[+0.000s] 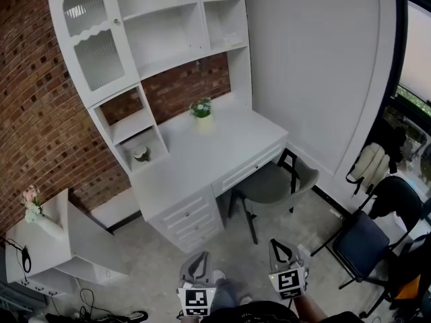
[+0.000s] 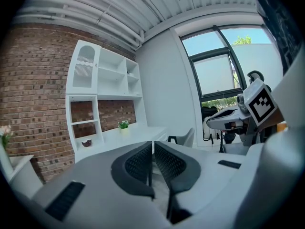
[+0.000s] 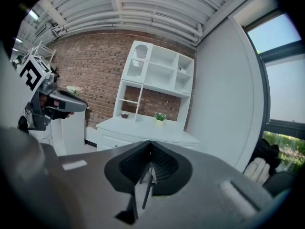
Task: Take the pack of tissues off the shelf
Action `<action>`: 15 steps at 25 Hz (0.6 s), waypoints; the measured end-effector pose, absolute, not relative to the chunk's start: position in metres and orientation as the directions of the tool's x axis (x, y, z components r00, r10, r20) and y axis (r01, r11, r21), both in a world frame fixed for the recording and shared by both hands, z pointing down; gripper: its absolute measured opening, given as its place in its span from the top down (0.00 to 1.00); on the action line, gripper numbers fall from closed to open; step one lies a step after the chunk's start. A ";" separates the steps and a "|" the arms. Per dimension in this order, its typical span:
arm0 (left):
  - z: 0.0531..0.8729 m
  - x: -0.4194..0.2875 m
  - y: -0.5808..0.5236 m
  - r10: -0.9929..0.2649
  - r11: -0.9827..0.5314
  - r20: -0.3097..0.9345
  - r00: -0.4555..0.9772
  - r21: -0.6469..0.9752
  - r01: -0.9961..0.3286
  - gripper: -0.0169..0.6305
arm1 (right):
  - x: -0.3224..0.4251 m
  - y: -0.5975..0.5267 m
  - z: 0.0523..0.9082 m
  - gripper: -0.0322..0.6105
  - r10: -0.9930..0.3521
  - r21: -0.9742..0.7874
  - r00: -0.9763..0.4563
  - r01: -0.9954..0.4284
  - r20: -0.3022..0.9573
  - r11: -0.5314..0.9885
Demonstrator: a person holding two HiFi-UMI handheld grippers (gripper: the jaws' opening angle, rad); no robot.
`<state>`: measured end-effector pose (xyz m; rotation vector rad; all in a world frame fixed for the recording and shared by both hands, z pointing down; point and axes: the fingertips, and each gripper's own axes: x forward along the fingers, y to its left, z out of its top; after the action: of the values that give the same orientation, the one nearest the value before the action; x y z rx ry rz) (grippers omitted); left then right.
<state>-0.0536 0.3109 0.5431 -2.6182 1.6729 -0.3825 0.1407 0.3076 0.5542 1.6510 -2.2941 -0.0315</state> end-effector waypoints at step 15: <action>0.544 -0.070 0.242 -0.885 -0.455 0.185 0.428 -0.151 -0.877 0.94 | 0.123 0.250 0.552 0.94 -0.934 0.217 -0.258 -0.925 0.246 0.312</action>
<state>-0.0696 0.2418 0.5438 -2.6276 1.6223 -0.3699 0.1228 0.2496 0.5524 1.6697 -2.2581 -0.0401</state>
